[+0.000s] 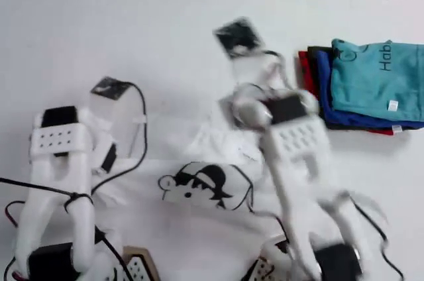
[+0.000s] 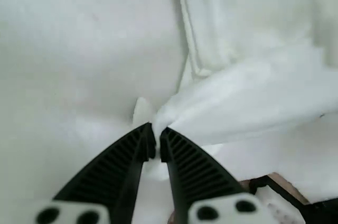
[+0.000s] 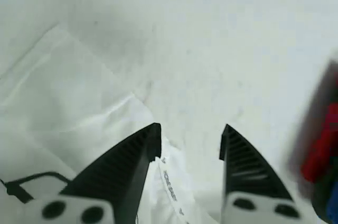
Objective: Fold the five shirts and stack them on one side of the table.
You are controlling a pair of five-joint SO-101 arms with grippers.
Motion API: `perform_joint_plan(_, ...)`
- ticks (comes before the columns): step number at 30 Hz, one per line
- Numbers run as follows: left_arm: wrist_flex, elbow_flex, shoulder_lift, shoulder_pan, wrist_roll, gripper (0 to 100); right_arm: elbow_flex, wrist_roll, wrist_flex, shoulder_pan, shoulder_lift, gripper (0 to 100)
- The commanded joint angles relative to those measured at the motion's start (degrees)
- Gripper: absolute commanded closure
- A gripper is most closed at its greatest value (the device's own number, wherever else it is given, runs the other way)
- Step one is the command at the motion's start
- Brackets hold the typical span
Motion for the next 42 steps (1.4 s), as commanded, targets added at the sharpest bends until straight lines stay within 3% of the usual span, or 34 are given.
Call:
perform_joint_plan(1,0.4,-0.2,-1.6,-3.3,-0.1,97,-11.6,-2.1,-1.3,-3.9,15.6,75.6)
perform_joint_plan(10,0.4,-0.2,-1.6,-3.6,0.3,97,-40.3,-8.3,5.0,-12.5,47.7,71.5)
perform_joint_plan(23,0.4,-0.2,-1.8,-3.6,0.4,97,-78.3,-8.4,19.5,-18.1,74.3,71.5)
perform_joint_plan(26,0.4,-0.2,-1.8,-3.7,0.5,97,-83.6,-9.5,21.5,-18.2,78.0,71.5)
perform_joint_plan(33,-2.6,-0.3,-1.6,-7.4,9.1,97,-91.6,-9.9,25.5,-18.2,82.3,71.5)
perform_joint_plan(42,-2.6,-0.2,-1.6,-8.3,16.0,97,-92.9,-9.9,26.4,-18.9,82.1,71.5)
